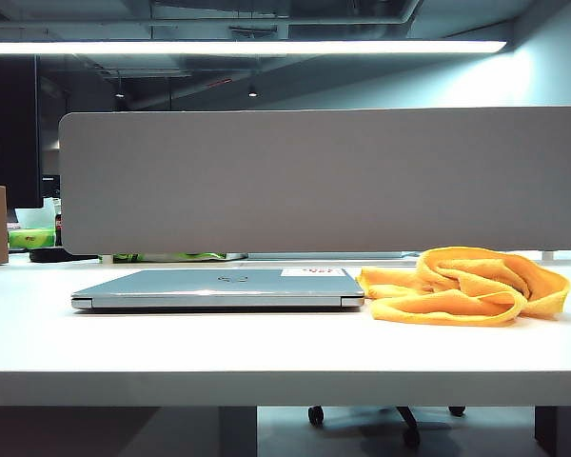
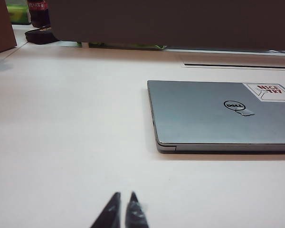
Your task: Pick up the rag and use it to wipe the water off the lid of the laptop on the table.
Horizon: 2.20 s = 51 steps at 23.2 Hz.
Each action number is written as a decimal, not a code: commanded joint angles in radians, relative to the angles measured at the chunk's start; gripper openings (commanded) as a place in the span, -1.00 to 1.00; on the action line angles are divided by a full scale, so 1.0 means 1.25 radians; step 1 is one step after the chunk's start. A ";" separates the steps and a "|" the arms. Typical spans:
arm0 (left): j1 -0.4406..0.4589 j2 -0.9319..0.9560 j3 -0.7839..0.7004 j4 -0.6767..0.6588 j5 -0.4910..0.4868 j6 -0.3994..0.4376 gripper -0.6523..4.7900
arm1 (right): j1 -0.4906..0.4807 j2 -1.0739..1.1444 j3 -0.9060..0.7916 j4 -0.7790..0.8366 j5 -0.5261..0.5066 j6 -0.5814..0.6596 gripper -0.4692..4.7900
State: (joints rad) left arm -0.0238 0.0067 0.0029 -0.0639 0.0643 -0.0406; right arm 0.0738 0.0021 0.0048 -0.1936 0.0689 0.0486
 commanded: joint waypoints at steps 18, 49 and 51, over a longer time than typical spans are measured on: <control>-0.001 0.000 0.004 0.010 0.003 0.003 -0.69 | 0.000 -0.001 -0.002 0.009 0.000 0.002 -0.82; -0.001 0.003 0.313 -0.240 0.355 -0.093 -0.69 | 0.001 -0.001 0.059 0.273 -0.325 0.282 -0.83; 0.000 0.003 0.319 -0.258 0.337 -0.071 -0.69 | 0.001 -0.001 0.090 0.303 -0.399 0.281 -0.82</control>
State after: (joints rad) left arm -0.0238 0.0090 0.3939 -0.3653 0.5095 -0.1673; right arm 0.0746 0.0021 0.0906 0.1287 -0.3351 0.3931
